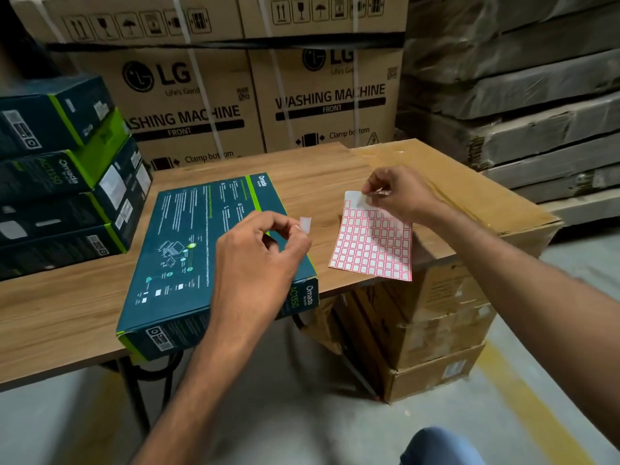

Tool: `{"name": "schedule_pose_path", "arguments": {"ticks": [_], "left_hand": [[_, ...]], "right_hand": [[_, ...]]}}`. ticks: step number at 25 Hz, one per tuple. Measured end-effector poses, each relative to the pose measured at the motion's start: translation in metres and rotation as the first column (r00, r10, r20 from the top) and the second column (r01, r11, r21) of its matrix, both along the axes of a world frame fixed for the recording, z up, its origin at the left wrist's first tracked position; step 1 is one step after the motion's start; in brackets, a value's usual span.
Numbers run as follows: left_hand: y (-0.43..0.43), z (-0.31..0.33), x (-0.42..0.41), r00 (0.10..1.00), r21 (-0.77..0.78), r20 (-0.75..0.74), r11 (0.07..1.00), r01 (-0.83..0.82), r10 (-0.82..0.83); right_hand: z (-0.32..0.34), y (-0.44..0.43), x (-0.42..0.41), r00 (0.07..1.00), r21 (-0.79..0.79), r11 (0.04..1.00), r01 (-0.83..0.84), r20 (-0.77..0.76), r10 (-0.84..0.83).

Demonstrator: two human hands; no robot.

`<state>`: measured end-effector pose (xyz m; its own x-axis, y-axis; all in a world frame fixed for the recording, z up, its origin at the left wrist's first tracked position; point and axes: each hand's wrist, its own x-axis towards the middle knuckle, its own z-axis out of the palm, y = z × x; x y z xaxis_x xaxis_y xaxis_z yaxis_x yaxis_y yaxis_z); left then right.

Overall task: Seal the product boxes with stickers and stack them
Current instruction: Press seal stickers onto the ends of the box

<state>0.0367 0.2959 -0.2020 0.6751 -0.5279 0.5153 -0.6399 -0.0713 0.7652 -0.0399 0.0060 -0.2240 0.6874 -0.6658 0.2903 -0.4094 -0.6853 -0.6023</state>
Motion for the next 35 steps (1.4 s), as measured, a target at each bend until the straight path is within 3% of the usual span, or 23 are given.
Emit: {"name": "schedule_pose_path", "arguments": {"ticks": [4, 5, 7, 10, 13, 23, 26, 29, 33, 35], "left_hand": [[0.0, -0.003, 0.007, 1.0, 0.013, -0.022, 1.0, -0.002, 0.003], [0.001, -0.003, 0.01, 1.0, 0.016, -0.017, 1.0, -0.001, 0.001], [0.005, -0.004, 0.015, 1.0, 0.005, -0.004, 1.0, 0.006, -0.006], [0.013, -0.007, 0.022, 0.999, -0.001, 0.033, 1.0, 0.014, -0.014], [0.023, -0.011, 0.027, 0.999, -0.004, 0.049, 1.0, 0.011, -0.011], [0.073, -0.016, 0.05, 0.992, 0.06, 0.124, 0.998, -0.023, 0.015], [0.085, -0.021, 0.062, 0.958, 0.121, 0.285, 0.991, -0.048, 0.011], [0.098, -0.029, 0.069, 0.869, 0.176, 0.494, 0.982, -0.067, -0.029], [0.107, -0.038, 0.068, 0.82, 0.183, 0.569, 0.981, -0.067, -0.05], [0.109, -0.041, 0.067, 0.817, 0.152, 0.576, 0.983, -0.099, -0.006]], "right_hand": [[-0.013, 0.005, 0.013, 0.981, -0.207, 0.978, 0.009, -0.187, -0.049], [-0.013, 0.014, 0.012, 0.989, -0.226, 0.974, 0.03, -0.136, -0.062], [-0.008, 0.042, 0.005, 0.996, -0.071, 0.997, 0.004, 0.093, 0.002], [0.009, 0.101, -0.006, 0.901, 0.234, 0.918, -0.319, 0.375, 0.217], [0.021, 0.141, -0.01, 0.813, 0.28, 0.815, -0.507, 0.469, 0.345], [0.015, 0.169, -0.001, 0.793, 0.271, 0.785, -0.557, 0.456, 0.405], [0.004, 0.172, 0.006, 0.845, 0.248, 0.835, -0.492, 0.369, 0.388], [-0.007, 0.174, 0.007, 0.868, 0.227, 0.861, -0.455, 0.33, 0.371], [-0.014, 0.184, 0.002, 0.877, 0.186, 0.884, -0.43, 0.32, 0.359], [-0.02, 0.194, -0.001, 0.892, 0.045, 0.915, -0.4, 0.246, 0.378]]}}
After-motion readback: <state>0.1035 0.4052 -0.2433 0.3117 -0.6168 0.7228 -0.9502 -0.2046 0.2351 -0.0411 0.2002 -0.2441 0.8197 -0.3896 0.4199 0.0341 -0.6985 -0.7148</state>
